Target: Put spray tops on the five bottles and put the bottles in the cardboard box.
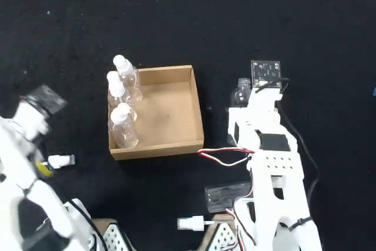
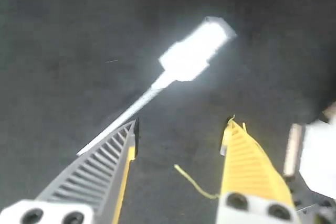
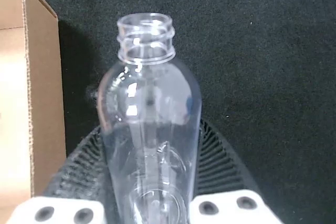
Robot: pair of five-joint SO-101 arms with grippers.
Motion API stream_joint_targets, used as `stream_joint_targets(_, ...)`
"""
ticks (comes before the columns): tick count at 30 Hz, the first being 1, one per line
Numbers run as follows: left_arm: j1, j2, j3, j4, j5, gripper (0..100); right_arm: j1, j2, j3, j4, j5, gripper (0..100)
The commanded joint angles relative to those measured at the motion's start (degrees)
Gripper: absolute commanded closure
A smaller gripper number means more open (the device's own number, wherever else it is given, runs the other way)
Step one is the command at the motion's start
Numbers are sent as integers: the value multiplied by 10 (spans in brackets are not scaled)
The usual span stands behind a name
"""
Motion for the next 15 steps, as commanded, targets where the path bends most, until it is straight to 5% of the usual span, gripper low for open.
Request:
stream_joint_targets(1, 42, -79, 83, -57, -98, 753, -9, -28, -2, -15, -1, 988)
stream_joint_targets(15, 75, 0, 124, -176, -129, 754, -9, -27, -1, -15, -1, 988)
